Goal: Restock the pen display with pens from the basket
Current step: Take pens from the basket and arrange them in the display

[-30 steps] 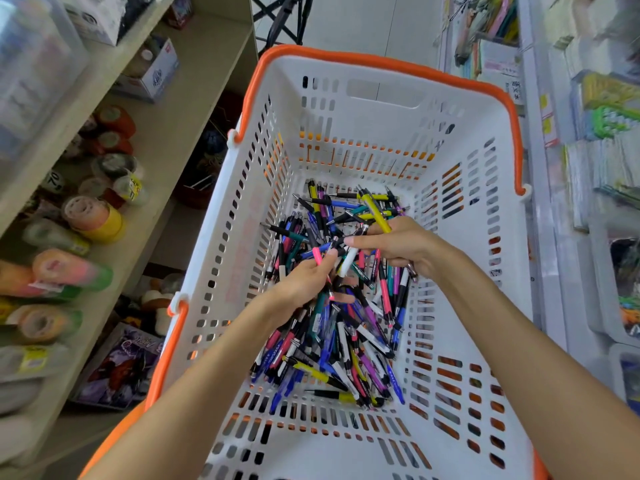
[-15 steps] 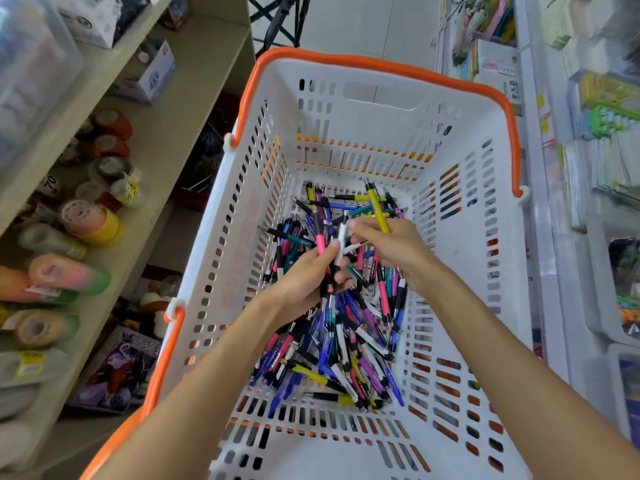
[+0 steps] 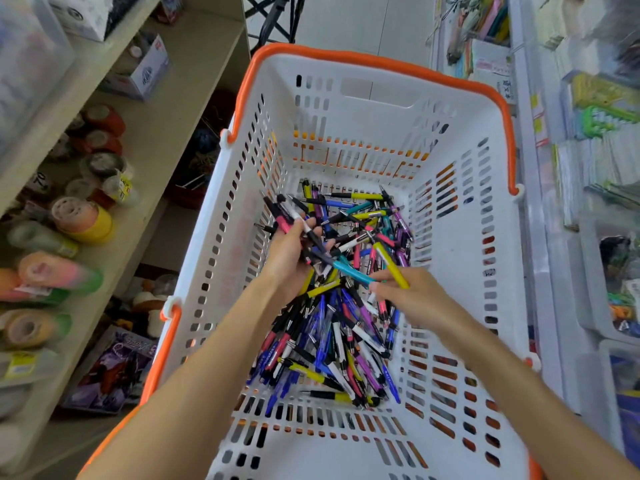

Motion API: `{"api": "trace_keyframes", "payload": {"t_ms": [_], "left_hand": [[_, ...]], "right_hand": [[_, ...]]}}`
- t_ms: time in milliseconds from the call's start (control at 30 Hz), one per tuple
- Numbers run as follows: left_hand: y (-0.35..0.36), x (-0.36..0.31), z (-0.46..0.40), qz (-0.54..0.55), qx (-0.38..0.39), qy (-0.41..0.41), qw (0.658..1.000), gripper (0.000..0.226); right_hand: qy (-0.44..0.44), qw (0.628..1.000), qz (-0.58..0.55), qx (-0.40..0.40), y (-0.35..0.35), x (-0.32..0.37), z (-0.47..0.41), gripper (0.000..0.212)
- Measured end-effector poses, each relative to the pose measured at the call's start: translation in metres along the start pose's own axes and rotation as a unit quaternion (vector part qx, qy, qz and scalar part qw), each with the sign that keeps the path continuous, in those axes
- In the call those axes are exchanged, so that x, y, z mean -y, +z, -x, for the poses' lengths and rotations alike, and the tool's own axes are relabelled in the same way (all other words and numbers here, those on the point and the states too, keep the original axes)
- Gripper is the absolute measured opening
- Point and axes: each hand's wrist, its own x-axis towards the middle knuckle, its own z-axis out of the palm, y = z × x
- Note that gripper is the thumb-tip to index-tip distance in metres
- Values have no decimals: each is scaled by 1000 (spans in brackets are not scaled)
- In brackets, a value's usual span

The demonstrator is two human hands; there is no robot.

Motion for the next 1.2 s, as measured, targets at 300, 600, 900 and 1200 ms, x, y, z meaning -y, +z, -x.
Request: {"api": "trace_keyframes", "payload": {"t_ms": [300,600,900,1200], "left_hand": [[-9,0,16,-280,184,-183,924,24],[-9,16,21,-191,200,-201,940,24],[-12,18,8,-220,121,-86,964,30],[-10,15,11,-210,140,-113,961,34]], "right_hand": [[10,985,127,120,-62,43,-3,11],[-36,999,-11,30,-32,33,-51,11],[-5,966,-258,26,-10,16,-41,24],[-82,966,-233,-78,7,6,-34,17]]}}
